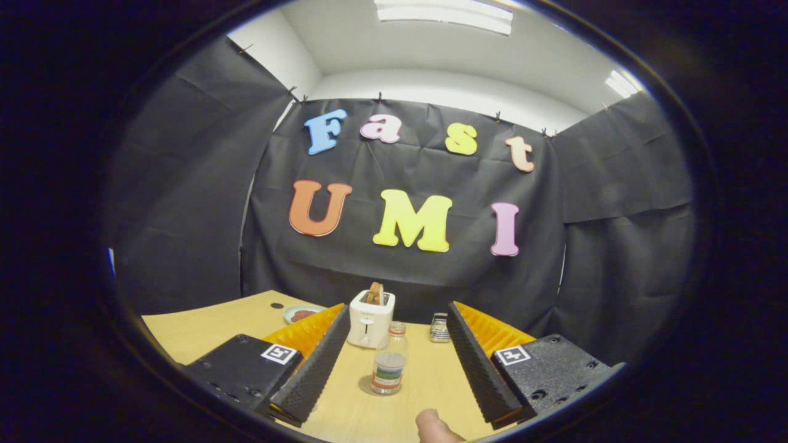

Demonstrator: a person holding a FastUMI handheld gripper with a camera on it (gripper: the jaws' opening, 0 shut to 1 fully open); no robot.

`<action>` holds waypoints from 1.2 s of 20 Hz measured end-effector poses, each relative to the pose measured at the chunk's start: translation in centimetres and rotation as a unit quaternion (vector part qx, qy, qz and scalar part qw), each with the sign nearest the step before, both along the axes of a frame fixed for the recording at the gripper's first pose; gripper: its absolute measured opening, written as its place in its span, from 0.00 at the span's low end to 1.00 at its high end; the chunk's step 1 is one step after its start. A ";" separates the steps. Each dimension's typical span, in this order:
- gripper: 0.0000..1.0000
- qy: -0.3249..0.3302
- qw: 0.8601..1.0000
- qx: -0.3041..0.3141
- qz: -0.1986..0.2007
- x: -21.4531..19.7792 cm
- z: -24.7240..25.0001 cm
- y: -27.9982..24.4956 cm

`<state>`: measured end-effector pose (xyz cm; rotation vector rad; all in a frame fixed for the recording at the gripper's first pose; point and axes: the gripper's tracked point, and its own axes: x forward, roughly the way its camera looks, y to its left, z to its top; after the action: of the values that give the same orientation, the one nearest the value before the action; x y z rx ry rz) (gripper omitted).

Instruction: Take the bottle from table, then pour the juice into the cup, finally place the bottle on the coaster

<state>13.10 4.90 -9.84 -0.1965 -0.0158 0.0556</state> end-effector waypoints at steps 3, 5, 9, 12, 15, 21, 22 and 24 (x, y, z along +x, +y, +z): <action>1.00 0.005 1.000 0.014 0.001 -2.6 0.9 1.0; 1.00 0.016 0.999 0.028 0.009 -4.0 1.4 1.8; 1.00 0.033 0.998 0.047 0.008 -6.0 2.6 1.9; 1.00 0.013 0.999 0.038 -0.014 -6.9 3.7 0.8; 1.00 0.023 0.997 0.056 -0.042 -7.8 4.2 -0.2; 1.00 0.010 0.998 0.060 -0.024 -9.0 8.0 0.2; 1.00 0.014 0.998 0.055 -0.028 -9.0 8.1 -0.3; 1.00 0.014 0.998 0.047 -0.037 -9.0 9.0 -0.9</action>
<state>4.08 4.03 -0.84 -0.1012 0.0163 -0.0155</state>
